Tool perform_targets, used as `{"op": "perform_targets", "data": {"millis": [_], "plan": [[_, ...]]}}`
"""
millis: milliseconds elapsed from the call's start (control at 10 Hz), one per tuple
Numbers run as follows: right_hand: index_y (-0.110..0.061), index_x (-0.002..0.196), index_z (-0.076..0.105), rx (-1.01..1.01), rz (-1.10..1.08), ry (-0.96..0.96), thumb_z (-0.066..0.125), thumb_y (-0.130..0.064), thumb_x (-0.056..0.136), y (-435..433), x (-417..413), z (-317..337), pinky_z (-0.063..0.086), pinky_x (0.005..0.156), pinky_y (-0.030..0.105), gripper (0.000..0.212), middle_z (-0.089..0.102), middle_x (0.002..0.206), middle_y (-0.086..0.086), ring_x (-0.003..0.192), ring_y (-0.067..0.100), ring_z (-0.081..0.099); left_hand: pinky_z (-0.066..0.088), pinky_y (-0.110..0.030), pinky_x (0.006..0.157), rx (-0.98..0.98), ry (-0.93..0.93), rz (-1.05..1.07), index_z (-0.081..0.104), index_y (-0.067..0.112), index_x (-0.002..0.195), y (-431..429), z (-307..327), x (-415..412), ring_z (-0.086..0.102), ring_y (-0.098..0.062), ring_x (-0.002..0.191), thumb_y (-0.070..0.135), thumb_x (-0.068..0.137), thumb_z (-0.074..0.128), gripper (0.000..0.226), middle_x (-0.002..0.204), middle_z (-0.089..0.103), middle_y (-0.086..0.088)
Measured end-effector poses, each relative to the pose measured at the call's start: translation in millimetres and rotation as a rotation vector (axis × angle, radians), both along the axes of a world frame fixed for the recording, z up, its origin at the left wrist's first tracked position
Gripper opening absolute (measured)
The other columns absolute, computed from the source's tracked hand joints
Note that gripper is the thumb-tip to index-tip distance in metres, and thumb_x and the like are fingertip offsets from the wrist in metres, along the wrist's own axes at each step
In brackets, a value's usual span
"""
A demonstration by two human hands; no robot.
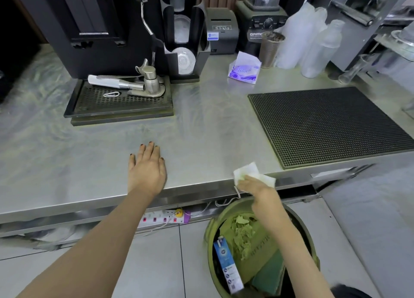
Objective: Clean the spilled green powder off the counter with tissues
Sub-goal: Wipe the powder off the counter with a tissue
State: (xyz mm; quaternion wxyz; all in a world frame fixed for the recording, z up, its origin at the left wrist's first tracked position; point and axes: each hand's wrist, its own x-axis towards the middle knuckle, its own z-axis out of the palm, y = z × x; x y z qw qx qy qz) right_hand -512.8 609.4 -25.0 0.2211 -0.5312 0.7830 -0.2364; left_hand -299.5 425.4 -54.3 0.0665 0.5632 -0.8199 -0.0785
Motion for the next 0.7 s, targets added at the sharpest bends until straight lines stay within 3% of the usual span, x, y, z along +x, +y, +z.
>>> {"op": "perform_targets", "data": {"millis": [100, 200, 300, 400, 500, 700], "plan": [[-0.011, 0.123, 0.057, -0.158, -0.287, 0.004, 0.04, 0.023, 0.076, -4, -5, 20, 0.027, 0.113, 0.027, 0.06, 0.047, 0.139, 0.009, 0.132, 0.021, 0.039, 0.008, -0.041, 0.116, -0.003, -0.014, -0.002, 0.025, 0.013, 0.144, 0, -1, 0, 0.009, -0.02, 0.143, 0.028, 0.098, 0.019, 0.049, 0.154, 0.016, -0.002], [-0.006, 0.126, 0.052, -0.22, -0.239, 0.016, 0.043, 0.014, 0.082, -49, 11, 33, 0.028, 0.109, 0.033, 0.049, 0.044, 0.139, 0.016, 0.13, 0.03, 0.038, 0.007, -0.041, 0.115, 0.004, 0.009, -0.003, 0.026, 0.012, 0.143, -1, 0, 0, 0.009, -0.02, 0.143, 0.026, 0.098, 0.021, 0.048, 0.154, 0.018, -0.004], [-0.005, 0.127, 0.049, -0.137, 0.012, 0.113, 0.037, 0.012, 0.087, -103, 48, 15, 0.028, 0.105, 0.034, 0.045, 0.044, 0.137, 0.017, 0.127, 0.03, 0.038, 0.007, -0.041, 0.115, 0.006, 0.02, 0.0, 0.028, 0.012, 0.143, 0, 0, 0, 0.01, -0.021, 0.142, 0.025, 0.098, 0.022, 0.047, 0.154, 0.019, -0.004], [-0.014, 0.134, 0.042, -0.033, 0.101, 0.25, 0.035, 0.002, 0.091, -125, 66, -12, 0.022, 0.109, 0.041, 0.047, 0.038, 0.145, 0.007, 0.136, 0.026, 0.026, 0.007, -0.042, 0.116, 0.01, 0.025, -0.001, 0.028, 0.012, 0.143, -1, 1, 0, 0.01, -0.021, 0.142, 0.025, 0.098, 0.022, 0.047, 0.154, 0.019, -0.003], [-0.011, 0.136, 0.039, -0.01, -0.046, 0.296, 0.039, 0.003, 0.089, -116, 54, -22, 0.025, 0.109, 0.041, 0.049, 0.039, 0.145, 0.007, 0.135, 0.026, 0.027, 0.007, -0.041, 0.116, 0.012, 0.035, 0.001, 0.028, 0.012, 0.143, -1, 1, 0, 0.01, -0.02, 0.142, 0.025, 0.098, 0.022, 0.047, 0.154, 0.018, -0.003], [-0.006, 0.145, 0.013, 0.209, -0.236, 0.375, 0.046, 0.0, 0.089, -23, 50, -2, 0.005, 0.118, 0.038, 0.065, 0.012, 0.155, 0.01, 0.143, 0.028, 0.009, 0.008, -0.042, 0.115, -0.004, 0.051, 0.003, 0.03, 0.011, 0.142, -1, -1, 0, 0.011, -0.021, 0.142, 0.024, 0.097, 0.024, 0.047, 0.153, 0.02, -0.004]]}}
